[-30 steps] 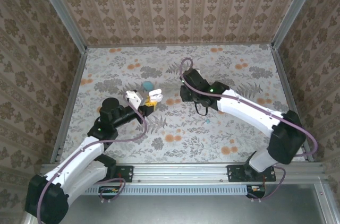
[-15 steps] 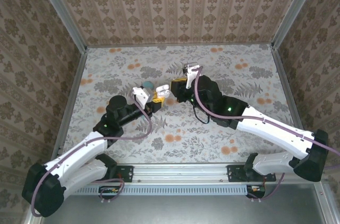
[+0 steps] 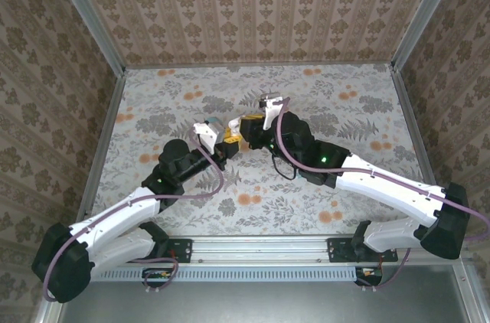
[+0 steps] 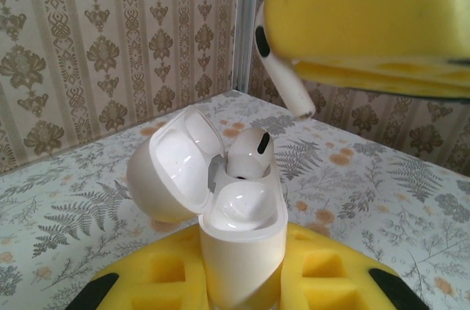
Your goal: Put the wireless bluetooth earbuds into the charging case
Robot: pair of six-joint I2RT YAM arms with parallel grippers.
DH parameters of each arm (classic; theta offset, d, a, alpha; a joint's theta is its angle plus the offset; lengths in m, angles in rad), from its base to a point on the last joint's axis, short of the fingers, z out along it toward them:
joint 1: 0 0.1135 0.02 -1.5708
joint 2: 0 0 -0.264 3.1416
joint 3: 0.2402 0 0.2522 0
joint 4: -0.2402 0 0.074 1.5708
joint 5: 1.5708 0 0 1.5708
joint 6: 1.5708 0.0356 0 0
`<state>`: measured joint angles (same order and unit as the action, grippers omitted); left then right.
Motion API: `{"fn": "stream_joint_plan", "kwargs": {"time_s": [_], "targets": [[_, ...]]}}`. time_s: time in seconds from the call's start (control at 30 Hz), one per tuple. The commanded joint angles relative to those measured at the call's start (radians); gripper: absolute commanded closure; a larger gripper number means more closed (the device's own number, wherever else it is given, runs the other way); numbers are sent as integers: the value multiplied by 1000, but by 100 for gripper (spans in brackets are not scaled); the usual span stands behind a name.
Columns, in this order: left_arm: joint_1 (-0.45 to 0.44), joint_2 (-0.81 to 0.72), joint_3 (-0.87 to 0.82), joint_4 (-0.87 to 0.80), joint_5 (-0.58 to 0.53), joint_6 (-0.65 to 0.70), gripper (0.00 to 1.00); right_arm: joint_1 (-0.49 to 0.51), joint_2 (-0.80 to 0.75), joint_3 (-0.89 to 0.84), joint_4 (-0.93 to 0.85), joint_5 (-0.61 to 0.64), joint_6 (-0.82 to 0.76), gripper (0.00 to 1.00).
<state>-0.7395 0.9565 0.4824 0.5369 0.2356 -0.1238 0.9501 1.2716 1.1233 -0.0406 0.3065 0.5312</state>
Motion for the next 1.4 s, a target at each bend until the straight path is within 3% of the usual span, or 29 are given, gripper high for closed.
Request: {"fn": "stream_joint_plan", "kwargs": {"time_s": [0.0, 0.8, 1.37], "targets": [[-8, 1, 30, 72, -25, -41, 100, 6, 6, -15, 41, -17, 39, 79], [-18, 23, 43, 109, -5, -65, 100, 6, 51, -44, 57, -55, 99, 79], [-18, 23, 52, 133, -50, -83, 100, 6, 8, -199, 302, -174, 53, 79]]}}
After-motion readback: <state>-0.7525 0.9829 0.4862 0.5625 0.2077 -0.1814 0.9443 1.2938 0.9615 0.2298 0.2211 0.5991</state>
